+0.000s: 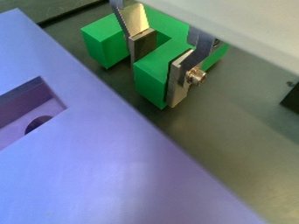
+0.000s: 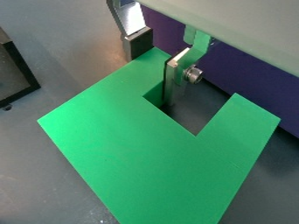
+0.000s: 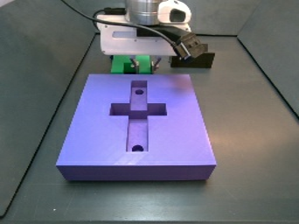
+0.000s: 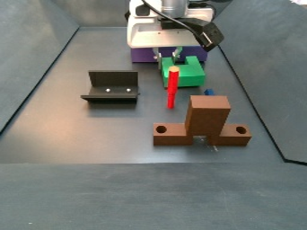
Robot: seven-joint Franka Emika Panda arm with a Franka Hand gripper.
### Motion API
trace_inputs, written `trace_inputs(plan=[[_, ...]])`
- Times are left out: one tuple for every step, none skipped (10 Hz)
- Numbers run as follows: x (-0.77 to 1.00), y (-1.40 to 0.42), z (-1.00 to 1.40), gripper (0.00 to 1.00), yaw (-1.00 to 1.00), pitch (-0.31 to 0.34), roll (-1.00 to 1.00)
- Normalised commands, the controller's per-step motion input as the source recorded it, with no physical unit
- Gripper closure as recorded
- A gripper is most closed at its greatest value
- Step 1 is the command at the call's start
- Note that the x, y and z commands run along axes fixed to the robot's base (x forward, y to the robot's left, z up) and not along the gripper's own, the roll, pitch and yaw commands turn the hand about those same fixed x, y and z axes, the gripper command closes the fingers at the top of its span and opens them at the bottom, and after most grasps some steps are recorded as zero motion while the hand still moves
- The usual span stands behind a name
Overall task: Pick up the green object. Move up. Place the green object on the fixture. Regrasp the green object. Move to above the board. Insert the green object.
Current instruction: Pick up the green object.
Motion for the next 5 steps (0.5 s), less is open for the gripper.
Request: trace_inputs(plan=[[0.0,0.0,0.0,1.0,0.0,0.0,0.0],[0.0,0.0,0.0,1.0,0.0,0.0,0.0],[0.0,0.0,0.0,1.0,0.0,0.0,0.0],[0.0,0.0,0.0,1.0,0.0,0.0,0.0],[0.0,0.0,0.0,1.0,0.0,0.0,0.0]])
